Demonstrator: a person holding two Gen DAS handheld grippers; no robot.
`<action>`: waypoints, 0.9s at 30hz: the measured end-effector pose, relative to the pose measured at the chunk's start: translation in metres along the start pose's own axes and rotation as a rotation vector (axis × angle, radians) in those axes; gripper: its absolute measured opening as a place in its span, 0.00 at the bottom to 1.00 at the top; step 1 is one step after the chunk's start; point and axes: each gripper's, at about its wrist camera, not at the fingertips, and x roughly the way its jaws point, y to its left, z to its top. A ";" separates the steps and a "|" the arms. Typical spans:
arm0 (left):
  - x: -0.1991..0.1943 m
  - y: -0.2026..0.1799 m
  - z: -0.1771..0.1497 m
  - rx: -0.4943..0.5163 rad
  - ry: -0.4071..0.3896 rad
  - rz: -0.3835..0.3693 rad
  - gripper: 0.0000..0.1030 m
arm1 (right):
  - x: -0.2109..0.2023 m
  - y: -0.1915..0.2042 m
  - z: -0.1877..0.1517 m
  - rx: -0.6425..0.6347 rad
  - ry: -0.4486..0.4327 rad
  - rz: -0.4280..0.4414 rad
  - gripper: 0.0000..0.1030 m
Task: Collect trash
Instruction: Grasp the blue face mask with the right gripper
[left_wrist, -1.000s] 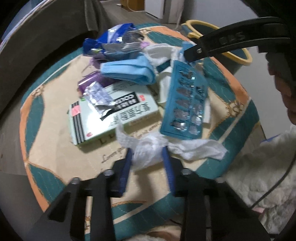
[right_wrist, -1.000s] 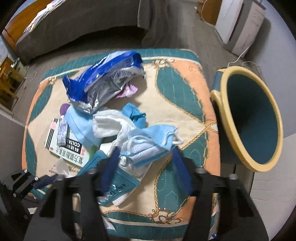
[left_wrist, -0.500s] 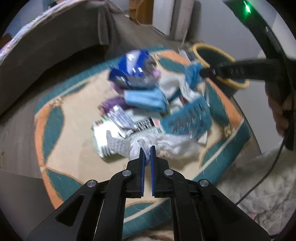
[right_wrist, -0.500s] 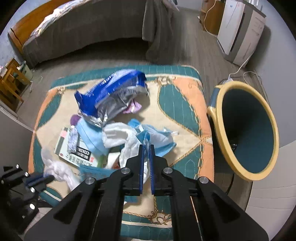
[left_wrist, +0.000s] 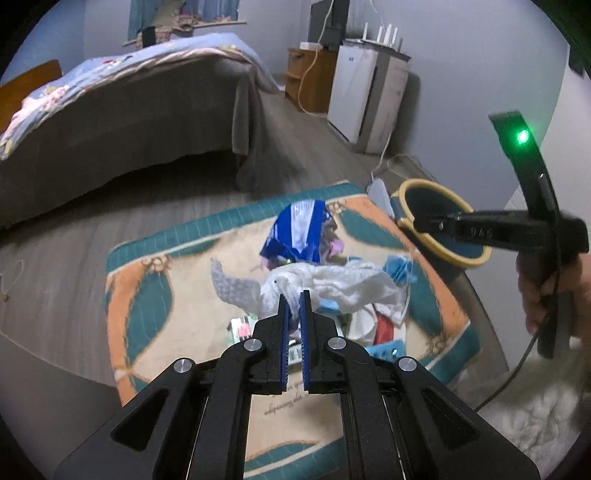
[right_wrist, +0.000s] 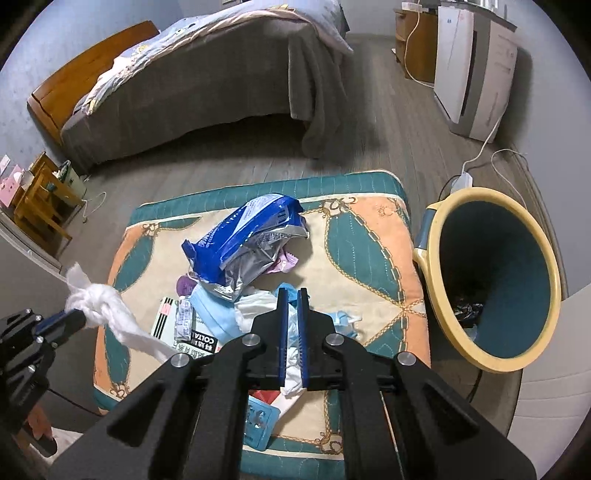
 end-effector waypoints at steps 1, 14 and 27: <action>0.000 0.000 0.000 -0.001 -0.001 0.001 0.06 | 0.003 0.000 -0.001 -0.001 0.010 -0.006 0.04; 0.003 0.011 -0.004 -0.055 0.013 0.013 0.06 | 0.039 -0.035 -0.009 0.153 0.091 -0.104 0.34; 0.006 0.009 -0.003 -0.045 0.022 0.015 0.06 | 0.080 -0.042 -0.029 0.240 0.259 -0.013 0.41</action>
